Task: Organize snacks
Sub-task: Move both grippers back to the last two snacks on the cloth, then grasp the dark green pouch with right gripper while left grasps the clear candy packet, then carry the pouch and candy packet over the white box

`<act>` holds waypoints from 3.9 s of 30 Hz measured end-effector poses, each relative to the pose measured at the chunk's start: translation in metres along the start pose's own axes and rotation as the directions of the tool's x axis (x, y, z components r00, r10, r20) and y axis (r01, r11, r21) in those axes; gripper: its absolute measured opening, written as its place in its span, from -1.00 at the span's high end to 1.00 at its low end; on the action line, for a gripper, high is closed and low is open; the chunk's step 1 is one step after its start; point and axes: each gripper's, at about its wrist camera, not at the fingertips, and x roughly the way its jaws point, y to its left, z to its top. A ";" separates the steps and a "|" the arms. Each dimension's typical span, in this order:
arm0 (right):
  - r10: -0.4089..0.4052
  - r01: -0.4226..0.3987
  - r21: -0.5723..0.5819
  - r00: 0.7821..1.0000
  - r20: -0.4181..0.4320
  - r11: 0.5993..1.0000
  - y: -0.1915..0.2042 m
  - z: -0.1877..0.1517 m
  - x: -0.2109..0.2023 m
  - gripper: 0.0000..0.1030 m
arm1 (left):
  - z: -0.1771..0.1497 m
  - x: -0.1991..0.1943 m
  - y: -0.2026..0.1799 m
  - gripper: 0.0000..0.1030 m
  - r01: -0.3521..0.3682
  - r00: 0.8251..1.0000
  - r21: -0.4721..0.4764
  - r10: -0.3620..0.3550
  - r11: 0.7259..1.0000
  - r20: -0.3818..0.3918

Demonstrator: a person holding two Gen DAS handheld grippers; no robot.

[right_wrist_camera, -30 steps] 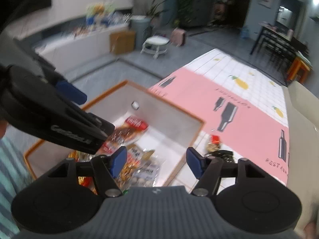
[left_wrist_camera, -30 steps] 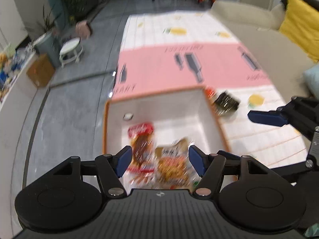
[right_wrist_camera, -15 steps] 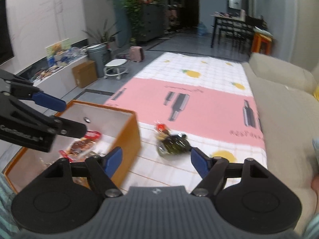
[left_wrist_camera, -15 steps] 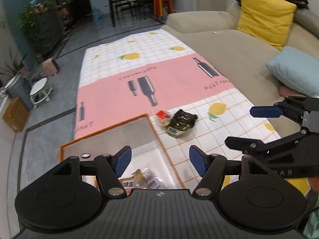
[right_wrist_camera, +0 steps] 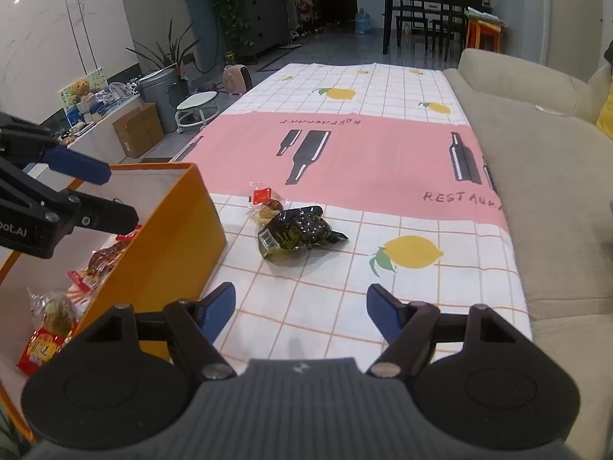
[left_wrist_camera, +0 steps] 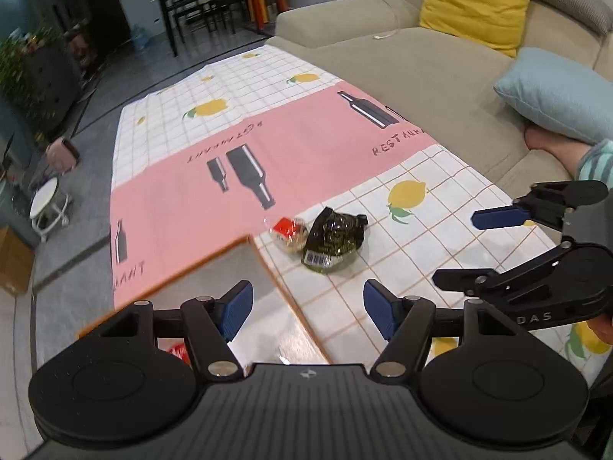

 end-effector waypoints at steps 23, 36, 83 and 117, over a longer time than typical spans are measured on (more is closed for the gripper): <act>0.112 -0.061 0.360 0.986 -0.122 0.931 -0.033 0.036 0.132 0.39 | 0.042 0.087 0.022 -0.63 0.033 0.997 0.116 -0.024 0.993 -0.075; 0.044 -0.003 0.329 0.992 -0.117 0.944 -0.066 0.017 0.113 1.00 | 0.059 0.143 0.000 -0.64 0.065 0.978 0.339 0.007 0.938 -0.208; -0.025 0.040 0.108 0.991 -0.131 0.993 -0.068 0.017 0.120 -0.05 | 0.064 0.199 -0.035 0.12 0.101 0.893 0.129 -0.033 0.986 -0.449; -0.044 0.066 0.169 0.991 -0.126 0.984 -0.031 -0.037 -0.057 0.01 | 0.006 -0.014 -0.090 0.24 0.168 0.979 -0.230 -0.189 0.959 -0.074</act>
